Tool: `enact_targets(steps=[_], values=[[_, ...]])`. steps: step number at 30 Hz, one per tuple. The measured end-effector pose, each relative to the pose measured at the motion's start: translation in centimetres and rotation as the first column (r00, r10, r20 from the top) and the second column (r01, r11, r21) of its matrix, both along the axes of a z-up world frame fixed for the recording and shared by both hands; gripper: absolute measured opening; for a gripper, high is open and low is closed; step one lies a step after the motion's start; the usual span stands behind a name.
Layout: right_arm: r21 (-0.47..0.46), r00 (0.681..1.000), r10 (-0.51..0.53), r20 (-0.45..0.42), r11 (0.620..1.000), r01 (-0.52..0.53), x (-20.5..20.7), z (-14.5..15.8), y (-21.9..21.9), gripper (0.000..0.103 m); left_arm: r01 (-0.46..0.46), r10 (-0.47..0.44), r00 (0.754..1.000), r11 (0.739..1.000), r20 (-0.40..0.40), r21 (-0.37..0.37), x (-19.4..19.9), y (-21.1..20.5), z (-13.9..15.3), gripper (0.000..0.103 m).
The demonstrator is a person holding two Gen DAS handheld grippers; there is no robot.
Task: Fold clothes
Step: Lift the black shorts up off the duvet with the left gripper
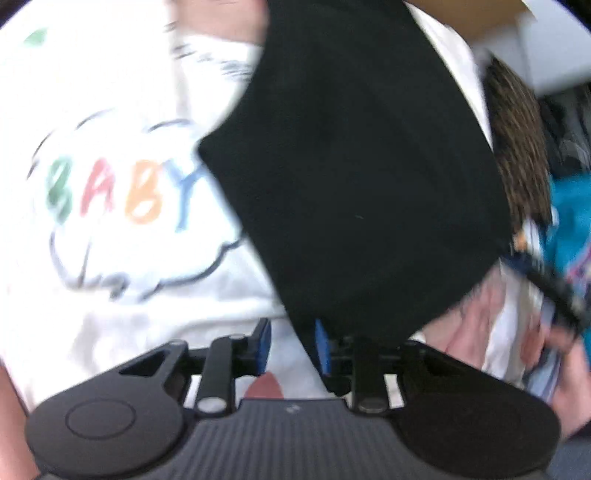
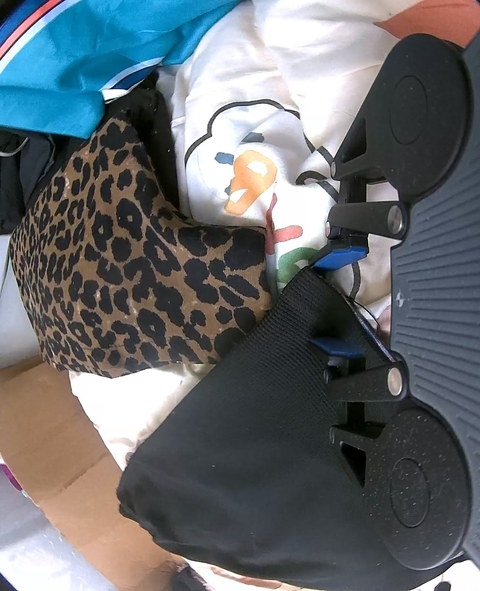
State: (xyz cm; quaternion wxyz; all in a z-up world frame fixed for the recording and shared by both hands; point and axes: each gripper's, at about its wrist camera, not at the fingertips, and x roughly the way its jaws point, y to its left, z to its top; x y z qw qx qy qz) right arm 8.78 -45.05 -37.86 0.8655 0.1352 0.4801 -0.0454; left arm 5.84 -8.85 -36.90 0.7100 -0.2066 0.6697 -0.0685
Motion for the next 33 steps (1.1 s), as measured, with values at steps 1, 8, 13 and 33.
enact_targets(steps=[1,8,13,33], values=[[-0.002,1.000,0.005,-0.001,1.000,-0.005,0.0,0.0,0.0,0.046,-0.047,0.047,0.999,0.999,0.001,-0.014,-0.4,0.4,-0.1,0.027],[-0.021,1.000,0.027,-0.008,0.999,-0.027,-0.1,0.0,0.1,0.046,-0.151,0.156,0.986,0.986,0.055,-0.075,-0.6,1.2,-0.9,0.032],[-0.029,0.999,0.035,-0.007,0.999,-0.035,-0.2,0.0,0.2,0.046,-0.224,0.228,0.974,0.966,0.015,-0.132,-1.9,1.8,-2.6,0.034],[-0.045,0.998,0.057,0.014,0.997,-0.057,-0.6,-0.1,0.4,0.046,-0.336,0.316,0.941,0.821,-0.121,-0.461,-3.5,2.0,-7.8,0.053]])
